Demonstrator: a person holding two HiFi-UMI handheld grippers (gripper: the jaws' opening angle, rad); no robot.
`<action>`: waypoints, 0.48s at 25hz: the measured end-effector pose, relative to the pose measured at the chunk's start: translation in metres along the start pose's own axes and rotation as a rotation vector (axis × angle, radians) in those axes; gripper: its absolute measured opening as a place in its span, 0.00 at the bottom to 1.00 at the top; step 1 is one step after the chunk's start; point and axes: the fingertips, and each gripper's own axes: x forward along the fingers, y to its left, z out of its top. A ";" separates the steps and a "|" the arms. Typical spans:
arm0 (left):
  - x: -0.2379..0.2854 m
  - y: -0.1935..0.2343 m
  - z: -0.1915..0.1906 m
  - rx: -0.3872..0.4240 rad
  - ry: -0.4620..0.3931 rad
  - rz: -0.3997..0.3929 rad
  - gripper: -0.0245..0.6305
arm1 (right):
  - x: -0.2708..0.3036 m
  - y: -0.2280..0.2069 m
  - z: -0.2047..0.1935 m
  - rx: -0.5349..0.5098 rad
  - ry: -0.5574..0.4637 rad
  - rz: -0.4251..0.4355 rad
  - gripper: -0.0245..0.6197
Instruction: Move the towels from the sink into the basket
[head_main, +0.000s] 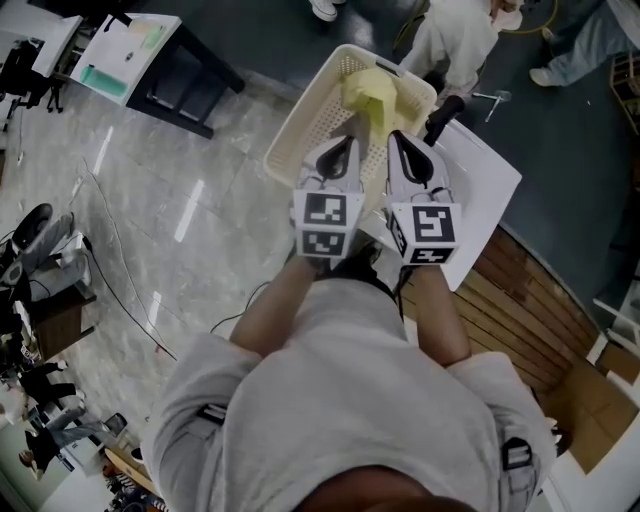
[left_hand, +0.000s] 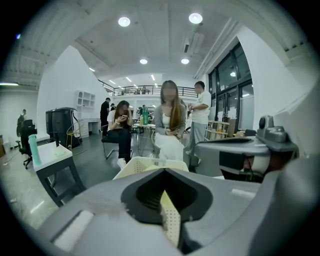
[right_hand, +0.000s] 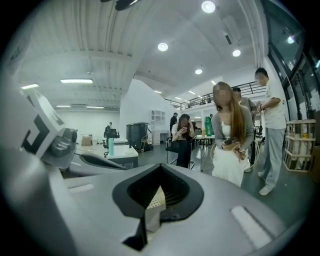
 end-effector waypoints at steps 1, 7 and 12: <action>0.000 -0.003 0.002 0.002 -0.006 -0.004 0.07 | -0.002 -0.001 0.002 -0.005 -0.006 0.001 0.05; 0.002 -0.012 0.011 0.008 -0.022 -0.014 0.07 | -0.006 -0.006 0.007 -0.014 -0.016 -0.002 0.05; 0.005 -0.016 0.013 0.011 -0.026 -0.018 0.07 | -0.008 -0.011 0.007 -0.013 -0.020 -0.005 0.05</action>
